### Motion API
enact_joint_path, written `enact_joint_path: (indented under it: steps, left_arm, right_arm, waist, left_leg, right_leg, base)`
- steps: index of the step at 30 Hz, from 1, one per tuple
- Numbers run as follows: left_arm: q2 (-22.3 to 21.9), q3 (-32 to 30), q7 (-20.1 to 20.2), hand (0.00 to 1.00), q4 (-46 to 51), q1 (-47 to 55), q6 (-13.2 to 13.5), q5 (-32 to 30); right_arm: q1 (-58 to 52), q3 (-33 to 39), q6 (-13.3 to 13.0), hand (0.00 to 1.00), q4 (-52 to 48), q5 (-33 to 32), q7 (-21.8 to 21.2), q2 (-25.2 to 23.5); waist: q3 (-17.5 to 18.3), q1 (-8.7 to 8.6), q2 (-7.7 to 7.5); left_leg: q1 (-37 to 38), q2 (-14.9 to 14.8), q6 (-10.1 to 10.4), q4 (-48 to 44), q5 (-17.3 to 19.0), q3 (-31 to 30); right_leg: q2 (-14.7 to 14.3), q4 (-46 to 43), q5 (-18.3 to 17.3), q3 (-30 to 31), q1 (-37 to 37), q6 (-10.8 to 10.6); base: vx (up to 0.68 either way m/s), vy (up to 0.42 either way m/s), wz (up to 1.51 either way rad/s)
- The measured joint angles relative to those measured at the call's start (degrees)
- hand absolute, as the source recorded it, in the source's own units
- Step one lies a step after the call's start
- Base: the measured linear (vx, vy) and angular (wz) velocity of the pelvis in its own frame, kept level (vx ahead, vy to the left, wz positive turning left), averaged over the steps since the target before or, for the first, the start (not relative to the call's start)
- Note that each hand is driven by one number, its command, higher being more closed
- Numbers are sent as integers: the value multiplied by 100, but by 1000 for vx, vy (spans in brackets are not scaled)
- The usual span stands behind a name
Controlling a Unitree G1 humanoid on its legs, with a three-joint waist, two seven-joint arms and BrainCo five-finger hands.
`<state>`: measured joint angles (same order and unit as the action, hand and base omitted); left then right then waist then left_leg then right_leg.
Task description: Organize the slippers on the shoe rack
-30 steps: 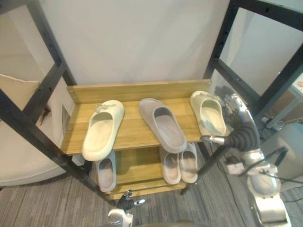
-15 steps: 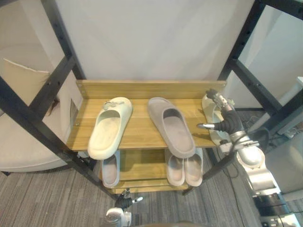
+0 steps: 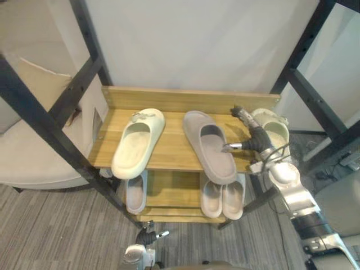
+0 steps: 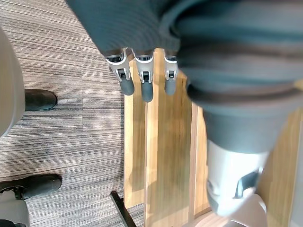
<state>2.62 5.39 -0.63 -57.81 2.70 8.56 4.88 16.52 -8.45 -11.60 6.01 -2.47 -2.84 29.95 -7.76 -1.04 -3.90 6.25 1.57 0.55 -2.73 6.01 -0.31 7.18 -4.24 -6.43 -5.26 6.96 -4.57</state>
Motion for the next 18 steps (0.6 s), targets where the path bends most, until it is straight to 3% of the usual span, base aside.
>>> enact_joint_path:
  steps: [14, 15, 18]
  left_arm:
    - [74, 0, 87, 0, 92, -26, 0, 202]
    - [74, 1, 88, 0, 101, -26, 2, 203]
    - [74, 2, 90, 0, 105, -37, 2, 211]
  right_arm:
    - [806, -616, 151, 0, 765, 13, -165, 190]
    - [942, -697, 186, 100, 919, 13, -186, 194]
    - [1190, -856, 243, 100, 1170, 22, -282, 206]
  waist:
    - [-113, 100, -30]
    - [-113, 112, -31]
    - [-116, 142, -35]
  left_leg:
    - [-18, 3, 17, 212, -200, -30]
    - [-20, 3, 16, 215, -202, -35]
    - [-20, 4, 13, 255, -226, -46]
  right_leg:
    - [-27, 64, 117, -15, -90, 11]
    - [-27, 65, 117, -19, -90, 11]
    - [-27, 71, 117, -24, -101, 11]
  base:
    - [-27, -14, 1]
    - [0, 0, 0]
    - [3, -4, 1]
